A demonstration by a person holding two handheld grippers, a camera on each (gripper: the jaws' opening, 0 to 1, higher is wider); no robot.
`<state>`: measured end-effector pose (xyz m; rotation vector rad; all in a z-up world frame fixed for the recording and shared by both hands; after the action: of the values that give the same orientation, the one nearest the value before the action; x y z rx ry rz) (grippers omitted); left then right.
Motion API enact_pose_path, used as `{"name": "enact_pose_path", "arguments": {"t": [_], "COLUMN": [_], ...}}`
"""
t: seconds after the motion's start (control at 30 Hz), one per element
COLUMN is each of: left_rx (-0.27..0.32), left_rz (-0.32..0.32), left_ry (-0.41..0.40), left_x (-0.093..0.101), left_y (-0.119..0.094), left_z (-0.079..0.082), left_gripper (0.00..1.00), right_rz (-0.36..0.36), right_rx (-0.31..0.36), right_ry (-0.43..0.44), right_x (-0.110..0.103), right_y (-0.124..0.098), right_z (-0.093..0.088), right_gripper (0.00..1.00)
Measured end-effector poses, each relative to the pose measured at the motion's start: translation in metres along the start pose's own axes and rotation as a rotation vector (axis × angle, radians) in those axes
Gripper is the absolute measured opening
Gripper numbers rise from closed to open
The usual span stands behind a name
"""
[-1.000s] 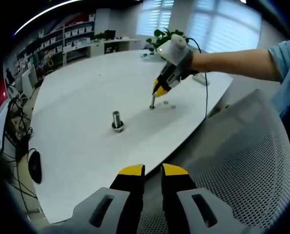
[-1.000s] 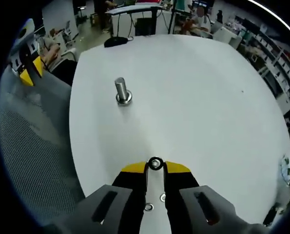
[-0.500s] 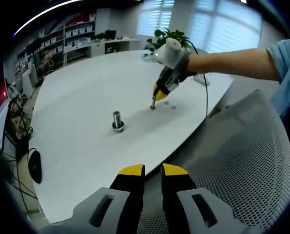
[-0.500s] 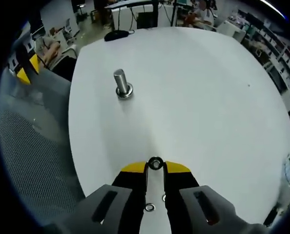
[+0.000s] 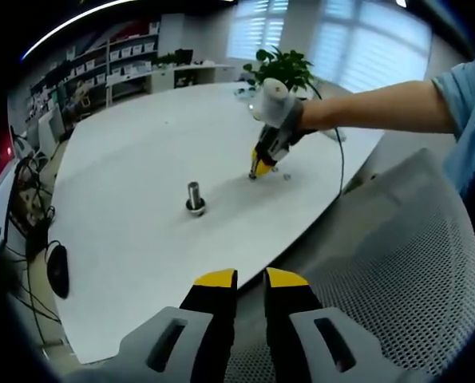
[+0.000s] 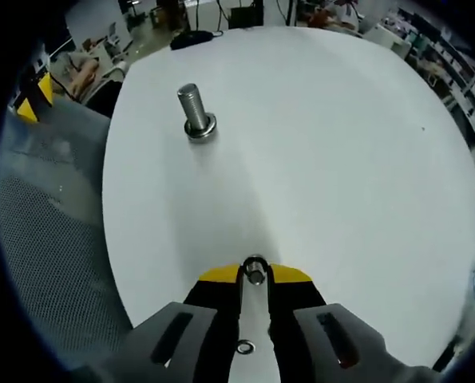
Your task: Place the washer onto the threaded stud by aligning its center hole with the stud, sliding it down to the base, and recovering from edge contact or off-axis alignment until the washer reaches the visible bottom stop.
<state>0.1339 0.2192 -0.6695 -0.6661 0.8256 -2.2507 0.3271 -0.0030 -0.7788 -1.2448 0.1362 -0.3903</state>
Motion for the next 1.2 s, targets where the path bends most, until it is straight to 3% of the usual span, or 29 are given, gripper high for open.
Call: {"name": "enact_pose_path", "arguments": {"t": [0.33, 0.67, 1.2], "left_rx": [-0.008, -0.004, 0.002], "left_rz": [0.001, 0.000, -0.007], "left_ry": [-0.003, 0.001, 0.013], "left_x": [0.000, 0.000, 0.001], "left_y": [0.000, 0.000, 0.000], "left_z": [-0.001, 0.000, 0.001], "left_gripper": [0.11, 0.11, 0.11], "right_rz": [0.045, 0.042, 0.054], "right_rx": [0.009, 0.017, -0.068], "right_ry": [-0.052, 0.042, 0.066], "right_x": [-0.003, 0.007, -0.005], "right_y": [0.001, -0.012, -0.021], "right_z": [-0.006, -0.025, -0.080], "right_gripper": [0.17, 0.21, 0.20]}}
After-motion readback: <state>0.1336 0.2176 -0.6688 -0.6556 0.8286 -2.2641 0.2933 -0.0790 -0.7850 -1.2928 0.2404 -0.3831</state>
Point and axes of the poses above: the point that each gripper's makers call its tool centre point, and the gripper's own axes: y roughly forward along the fingers, x roughly to its right, z roughly out of its top, the point moved 5 cm from there along -y, roughly backward along the fingers, and after that the axes turned 6 degrees about -z, right-handed, at the moved point
